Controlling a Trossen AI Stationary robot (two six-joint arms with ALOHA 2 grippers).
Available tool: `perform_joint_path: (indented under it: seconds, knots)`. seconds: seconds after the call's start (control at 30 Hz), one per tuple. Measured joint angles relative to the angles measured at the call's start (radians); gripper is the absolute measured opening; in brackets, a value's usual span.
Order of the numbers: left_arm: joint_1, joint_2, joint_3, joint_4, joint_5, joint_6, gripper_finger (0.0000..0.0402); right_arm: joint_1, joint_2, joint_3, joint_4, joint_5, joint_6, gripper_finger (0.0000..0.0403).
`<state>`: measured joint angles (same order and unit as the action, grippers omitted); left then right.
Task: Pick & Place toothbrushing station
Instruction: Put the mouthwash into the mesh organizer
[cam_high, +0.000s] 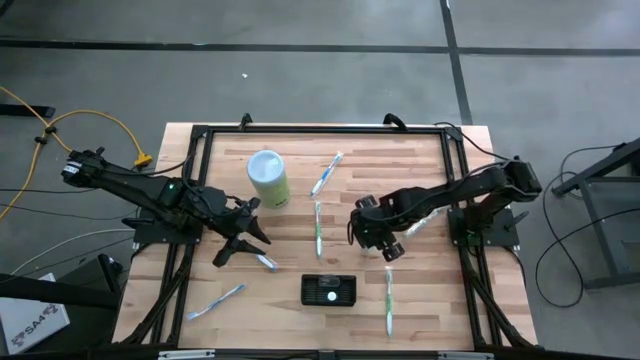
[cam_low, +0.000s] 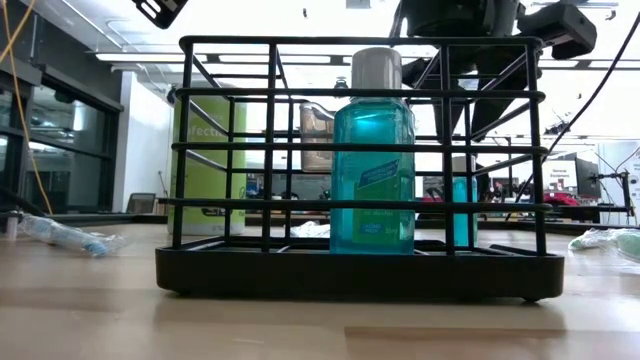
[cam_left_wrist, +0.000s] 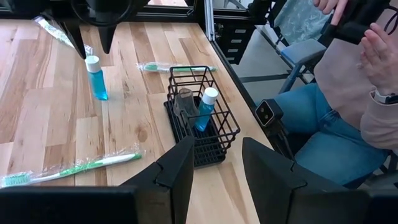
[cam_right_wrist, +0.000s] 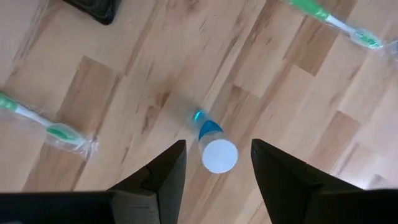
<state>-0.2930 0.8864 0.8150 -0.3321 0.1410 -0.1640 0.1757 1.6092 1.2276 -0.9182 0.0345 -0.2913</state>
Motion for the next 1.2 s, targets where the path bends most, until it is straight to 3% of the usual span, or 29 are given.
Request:
perform_joint_path:
  seconds: [0.7, 1.2]
  knots:
    - [0.0, 0.0, 0.0, 0.0, 0.0, 0.0, 0.0133, -0.039, 0.001, -0.158, 0.191, -0.04, -0.027, 0.0173]
    - [0.0, 0.0, 0.0, 0.0, 0.0, 0.0, 0.0133, -0.054, 0.001, -0.163, 0.22, -0.094, -0.047, 0.0173]
